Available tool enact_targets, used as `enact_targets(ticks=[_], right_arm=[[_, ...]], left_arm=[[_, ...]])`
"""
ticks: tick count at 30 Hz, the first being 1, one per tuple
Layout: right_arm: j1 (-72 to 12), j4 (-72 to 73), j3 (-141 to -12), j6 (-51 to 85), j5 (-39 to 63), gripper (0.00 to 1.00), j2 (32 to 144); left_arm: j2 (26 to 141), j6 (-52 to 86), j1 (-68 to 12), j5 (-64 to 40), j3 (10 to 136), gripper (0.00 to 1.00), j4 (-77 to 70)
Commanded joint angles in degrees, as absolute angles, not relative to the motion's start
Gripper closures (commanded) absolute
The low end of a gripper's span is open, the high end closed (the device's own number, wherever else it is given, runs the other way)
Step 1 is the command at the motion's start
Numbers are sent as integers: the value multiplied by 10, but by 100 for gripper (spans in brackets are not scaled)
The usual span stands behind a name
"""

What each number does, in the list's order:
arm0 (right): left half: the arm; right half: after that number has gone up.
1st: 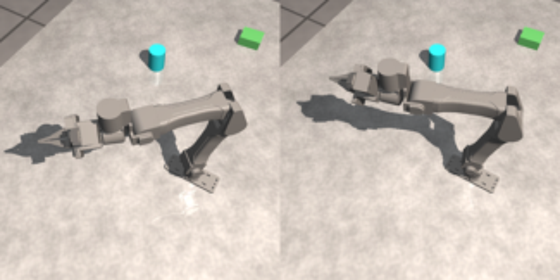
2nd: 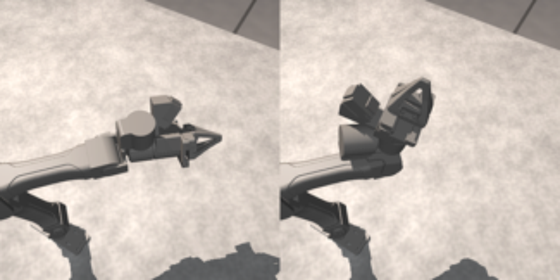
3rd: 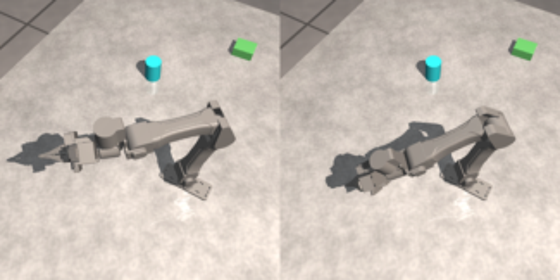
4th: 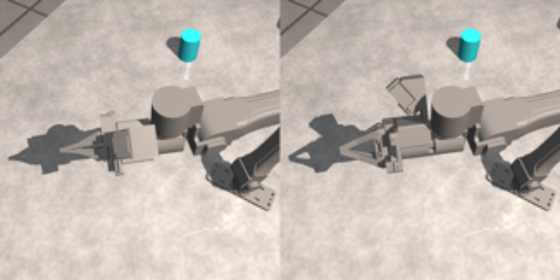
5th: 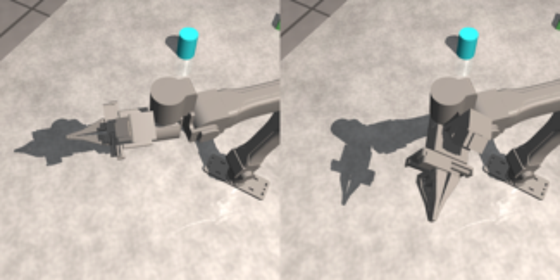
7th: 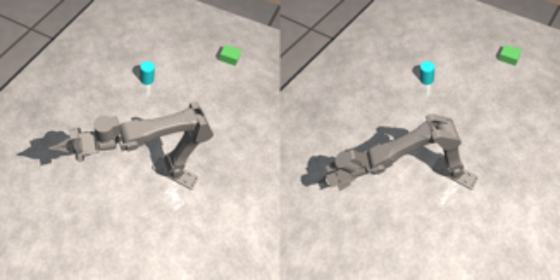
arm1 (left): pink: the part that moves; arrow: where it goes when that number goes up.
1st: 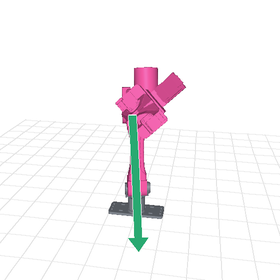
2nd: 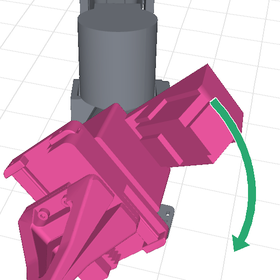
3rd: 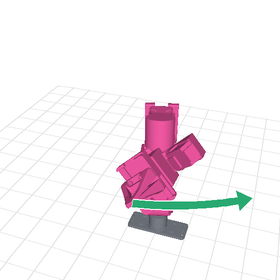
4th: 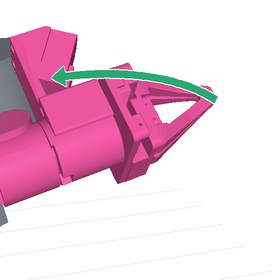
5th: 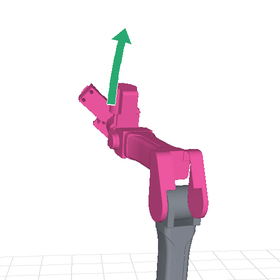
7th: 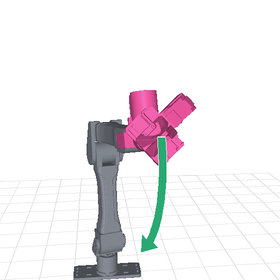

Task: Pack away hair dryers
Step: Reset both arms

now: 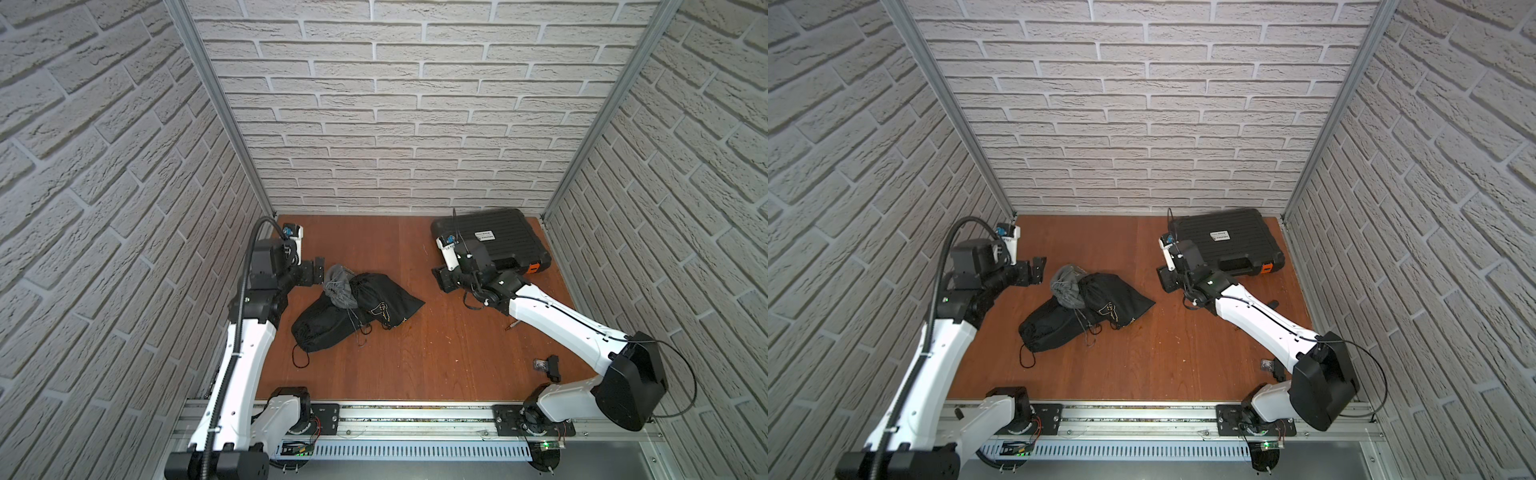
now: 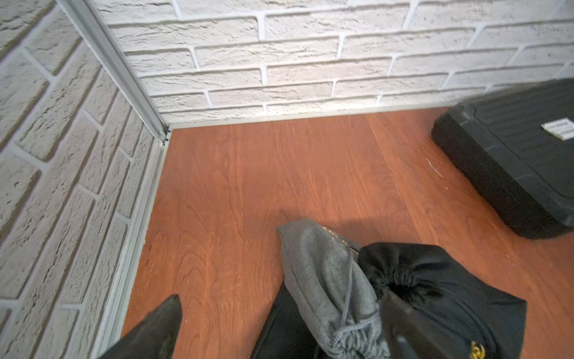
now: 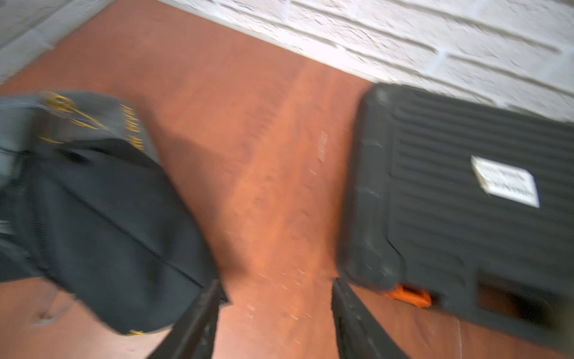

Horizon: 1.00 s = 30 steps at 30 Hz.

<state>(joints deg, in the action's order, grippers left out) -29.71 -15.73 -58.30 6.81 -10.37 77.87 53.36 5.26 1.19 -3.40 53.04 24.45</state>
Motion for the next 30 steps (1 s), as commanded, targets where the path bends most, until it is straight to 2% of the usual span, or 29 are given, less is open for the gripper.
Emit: enact_targets(ticks=[1, 4, 7, 13, 19, 22, 26, 30], right_arm=[[-250, -28, -506, 80, -137, 0, 696], [-227, 21, -419, 69, -184, 0, 630], [-214, 42, -353, 64, -240, 0, 573], [-183, 74, -283, 80, -328, 1, 544], [-172, 163, -232, 81, -372, 1, 556], [-156, 209, -221, 58, -390, 1, 585], [-109, 279, -210, 65, -330, 1, 662], [-106, 300, -242, 57, -316, 1, 743]], left_arm=[[512, 87, 52, -5, 406, 2, 21], [525, 87, 86, -30, 291, 2, -113], [586, 102, 107, -38, 212, 2, -252], [766, 115, 115, -32, 153, 2, -526], [867, 111, 114, -89, 161, 2, -619], [924, 107, 99, -58, 136, 2, -729], [907, 113, 102, -47, 143, 2, -685], [906, 112, 98, -37, 153, 2, -664]])
